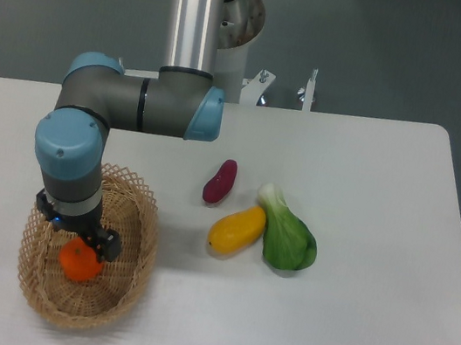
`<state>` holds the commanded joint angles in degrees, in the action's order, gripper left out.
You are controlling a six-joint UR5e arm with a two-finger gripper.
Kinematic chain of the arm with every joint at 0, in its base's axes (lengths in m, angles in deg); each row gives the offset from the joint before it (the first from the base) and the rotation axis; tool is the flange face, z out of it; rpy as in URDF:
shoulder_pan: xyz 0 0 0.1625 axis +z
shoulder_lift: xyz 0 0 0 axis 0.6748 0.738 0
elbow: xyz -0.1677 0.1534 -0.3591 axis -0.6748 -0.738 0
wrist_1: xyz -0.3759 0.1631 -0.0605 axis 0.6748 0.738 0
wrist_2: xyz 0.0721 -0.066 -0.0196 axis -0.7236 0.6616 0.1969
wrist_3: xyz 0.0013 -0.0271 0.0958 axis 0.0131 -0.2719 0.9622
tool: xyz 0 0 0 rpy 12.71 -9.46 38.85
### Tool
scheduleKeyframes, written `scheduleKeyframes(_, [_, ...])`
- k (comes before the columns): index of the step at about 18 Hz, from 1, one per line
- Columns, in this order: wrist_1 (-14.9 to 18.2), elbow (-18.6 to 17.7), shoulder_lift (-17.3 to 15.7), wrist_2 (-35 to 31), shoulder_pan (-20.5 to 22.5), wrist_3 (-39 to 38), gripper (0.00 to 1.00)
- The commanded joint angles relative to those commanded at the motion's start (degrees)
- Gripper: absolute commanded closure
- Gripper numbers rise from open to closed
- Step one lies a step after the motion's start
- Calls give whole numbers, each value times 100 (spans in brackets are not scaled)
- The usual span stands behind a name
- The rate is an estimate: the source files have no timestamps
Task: Pick up the orange from the basket
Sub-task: 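Close the gripper on the orange inside the basket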
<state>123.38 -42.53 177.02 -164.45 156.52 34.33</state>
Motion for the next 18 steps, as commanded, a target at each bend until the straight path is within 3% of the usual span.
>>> scheduleKeyframes(18, [-282,9,361,-132,-70,0,0])
